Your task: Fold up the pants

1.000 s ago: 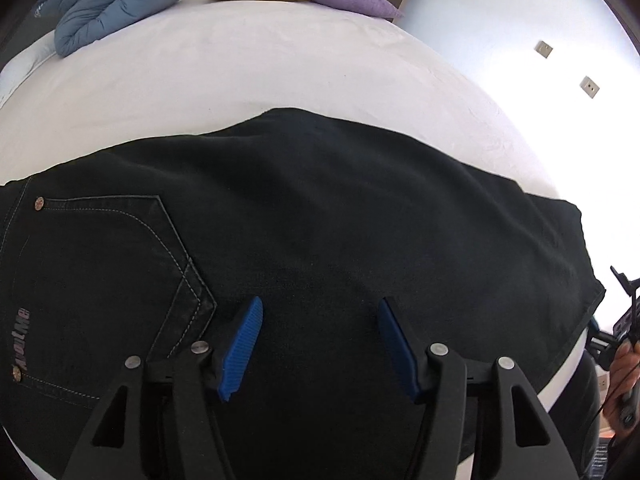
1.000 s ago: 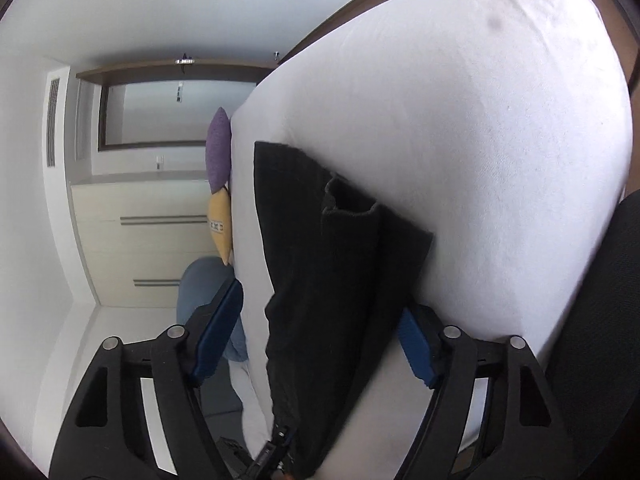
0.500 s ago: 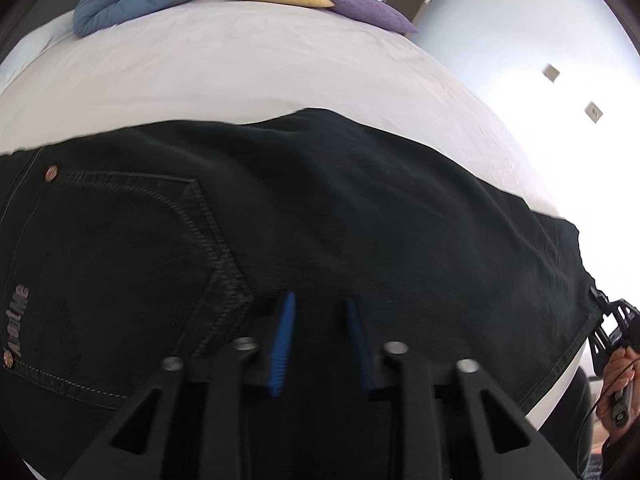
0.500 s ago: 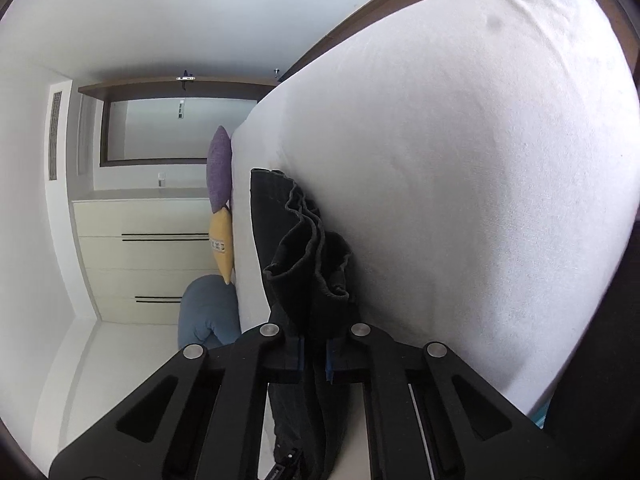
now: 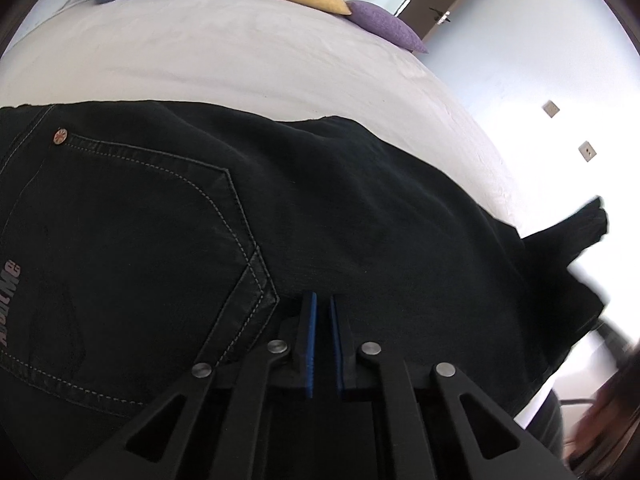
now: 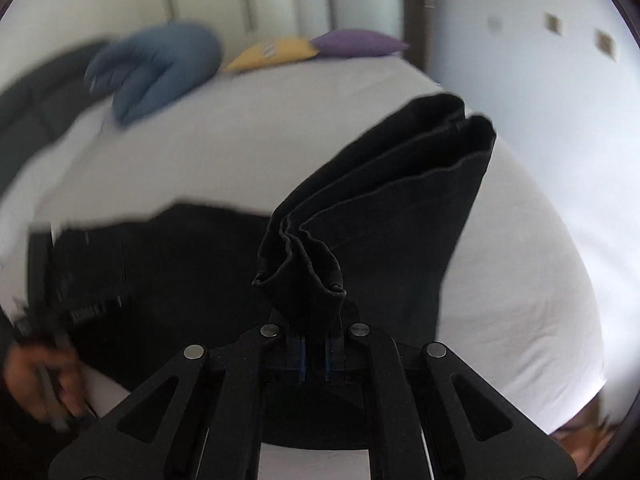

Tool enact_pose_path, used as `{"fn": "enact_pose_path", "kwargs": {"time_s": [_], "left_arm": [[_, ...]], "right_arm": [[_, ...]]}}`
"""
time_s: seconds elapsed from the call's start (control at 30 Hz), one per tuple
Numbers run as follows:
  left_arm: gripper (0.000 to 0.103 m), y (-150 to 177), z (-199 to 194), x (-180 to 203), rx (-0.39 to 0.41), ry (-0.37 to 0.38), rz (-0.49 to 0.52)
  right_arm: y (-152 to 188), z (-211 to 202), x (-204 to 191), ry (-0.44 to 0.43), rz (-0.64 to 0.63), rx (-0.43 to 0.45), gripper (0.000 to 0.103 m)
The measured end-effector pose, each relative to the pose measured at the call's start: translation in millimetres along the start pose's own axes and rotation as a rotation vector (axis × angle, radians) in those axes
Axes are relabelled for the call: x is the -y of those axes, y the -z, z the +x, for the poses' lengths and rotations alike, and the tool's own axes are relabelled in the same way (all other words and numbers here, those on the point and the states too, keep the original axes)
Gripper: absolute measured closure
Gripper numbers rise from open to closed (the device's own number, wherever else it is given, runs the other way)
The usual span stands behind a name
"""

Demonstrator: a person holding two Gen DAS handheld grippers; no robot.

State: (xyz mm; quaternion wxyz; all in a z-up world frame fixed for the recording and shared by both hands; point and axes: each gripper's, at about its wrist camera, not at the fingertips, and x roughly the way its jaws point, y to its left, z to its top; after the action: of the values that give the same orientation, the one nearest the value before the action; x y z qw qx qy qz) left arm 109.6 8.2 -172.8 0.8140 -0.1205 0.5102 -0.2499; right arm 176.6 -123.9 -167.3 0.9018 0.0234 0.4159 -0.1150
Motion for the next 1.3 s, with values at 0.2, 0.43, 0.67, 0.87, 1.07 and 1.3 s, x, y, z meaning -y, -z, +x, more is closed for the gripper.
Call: {"fn": "enact_pose_path", "kwargs": {"time_s": [0.2, 0.43, 0.67, 0.87, 1.07, 1.3], "left_arm": [[0.009, -9.7, -10.9, 21.5, 0.010, 0.131, -0.045], [0.008, -25.7, 22.2, 58.8, -0.092, 0.317, -0.121], [0.008, -40.5, 55.0, 86.7, -0.199, 0.345, -0.108], [0.084, -49.2, 72.5, 88.3, -0.262, 0.310, -0.064], [0.090, -68.0, 52.0, 79.3, -0.257, 0.261, 0.077], [0.090, -93.6, 41.5, 48.7, -0.271, 0.187, 0.155]], "right_arm": [[21.3, 68.9, -56.7, 0.014, -0.160, -0.125, 0.098], [22.7, 38.5, -52.2, 0.031, -0.143, -0.034, 0.099], [18.3, 20.7, -61.6, 0.073, -0.206, 0.031, 0.098], [17.7, 12.4, -77.4, 0.074, -0.263, 0.047, 0.098], [18.6, 2.6, -103.1, 0.062, -0.341, 0.061, 0.098], [25.2, 3.7, -161.1, 0.007, -0.451, 0.053, 0.098]]}}
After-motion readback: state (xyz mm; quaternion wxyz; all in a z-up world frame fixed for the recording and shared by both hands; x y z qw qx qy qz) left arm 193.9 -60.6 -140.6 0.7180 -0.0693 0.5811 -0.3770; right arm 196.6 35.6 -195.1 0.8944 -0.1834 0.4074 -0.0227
